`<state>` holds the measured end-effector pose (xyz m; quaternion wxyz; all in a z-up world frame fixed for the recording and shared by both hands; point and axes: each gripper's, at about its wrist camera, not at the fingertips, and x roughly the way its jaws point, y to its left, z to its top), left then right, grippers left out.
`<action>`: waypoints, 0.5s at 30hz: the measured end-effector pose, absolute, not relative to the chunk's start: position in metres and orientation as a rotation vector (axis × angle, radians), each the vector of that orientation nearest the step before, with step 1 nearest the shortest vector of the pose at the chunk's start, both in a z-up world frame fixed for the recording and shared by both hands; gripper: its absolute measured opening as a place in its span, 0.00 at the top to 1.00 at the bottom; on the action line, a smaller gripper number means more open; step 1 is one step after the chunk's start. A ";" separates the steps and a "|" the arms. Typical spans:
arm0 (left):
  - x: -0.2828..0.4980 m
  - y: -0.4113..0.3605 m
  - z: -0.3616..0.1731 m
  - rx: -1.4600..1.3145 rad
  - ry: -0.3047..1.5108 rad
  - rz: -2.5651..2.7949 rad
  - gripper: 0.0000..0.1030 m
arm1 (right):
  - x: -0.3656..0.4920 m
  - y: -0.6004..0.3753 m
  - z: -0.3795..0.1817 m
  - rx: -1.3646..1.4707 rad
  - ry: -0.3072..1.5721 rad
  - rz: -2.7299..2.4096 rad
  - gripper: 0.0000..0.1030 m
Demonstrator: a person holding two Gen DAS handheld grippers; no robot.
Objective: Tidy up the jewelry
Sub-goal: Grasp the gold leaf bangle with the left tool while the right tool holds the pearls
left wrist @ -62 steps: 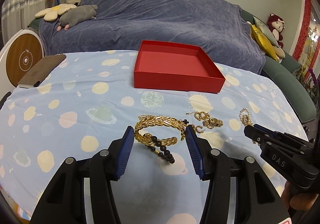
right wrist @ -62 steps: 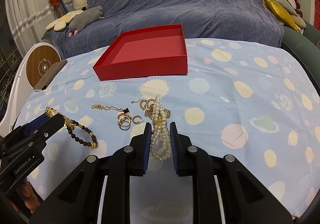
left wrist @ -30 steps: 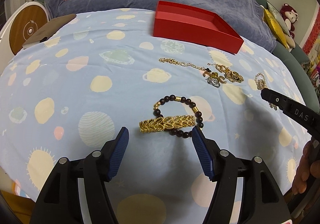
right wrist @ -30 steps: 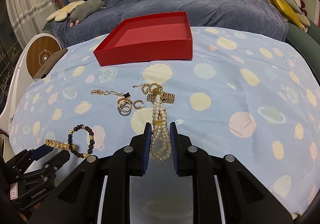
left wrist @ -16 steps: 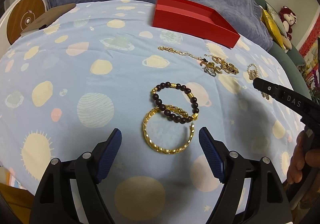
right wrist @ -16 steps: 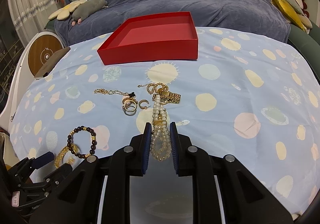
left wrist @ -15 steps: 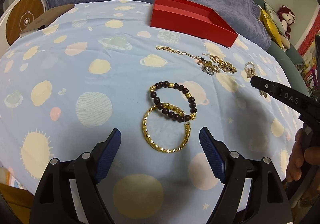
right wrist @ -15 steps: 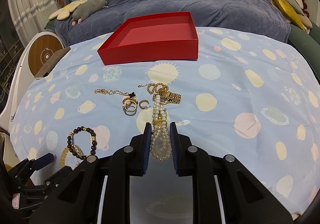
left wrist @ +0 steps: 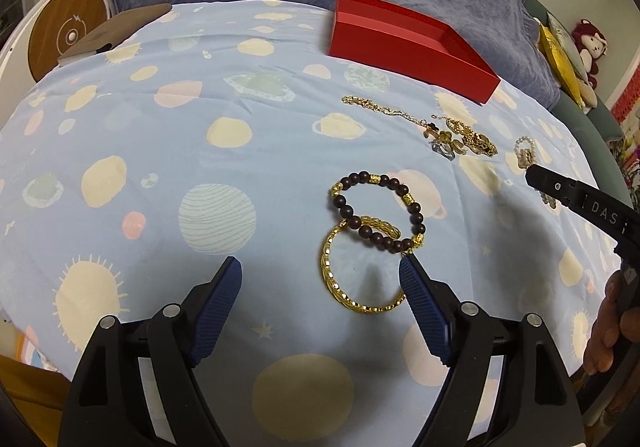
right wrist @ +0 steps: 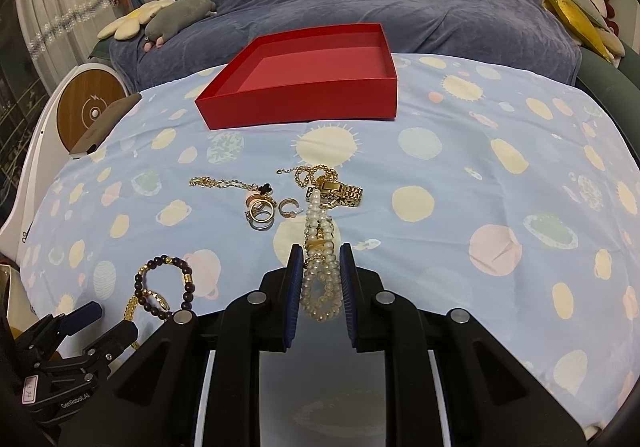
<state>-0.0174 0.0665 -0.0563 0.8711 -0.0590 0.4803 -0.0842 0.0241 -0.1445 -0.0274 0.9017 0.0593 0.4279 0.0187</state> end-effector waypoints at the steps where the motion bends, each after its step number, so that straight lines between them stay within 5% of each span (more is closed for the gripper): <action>1: -0.019 0.064 -0.057 -0.112 1.001 -0.186 0.24 | 0.024 -0.144 -0.027 0.121 0.884 0.040 0.82; 10: -0.019 0.036 -0.067 -0.009 0.974 -0.220 0.26 | 0.023 -0.141 -0.027 0.115 0.888 0.046 0.82; 15: -0.020 0.036 -0.068 0.057 0.942 -0.184 0.49 | 0.023 -0.143 -0.025 0.119 0.881 0.045 0.82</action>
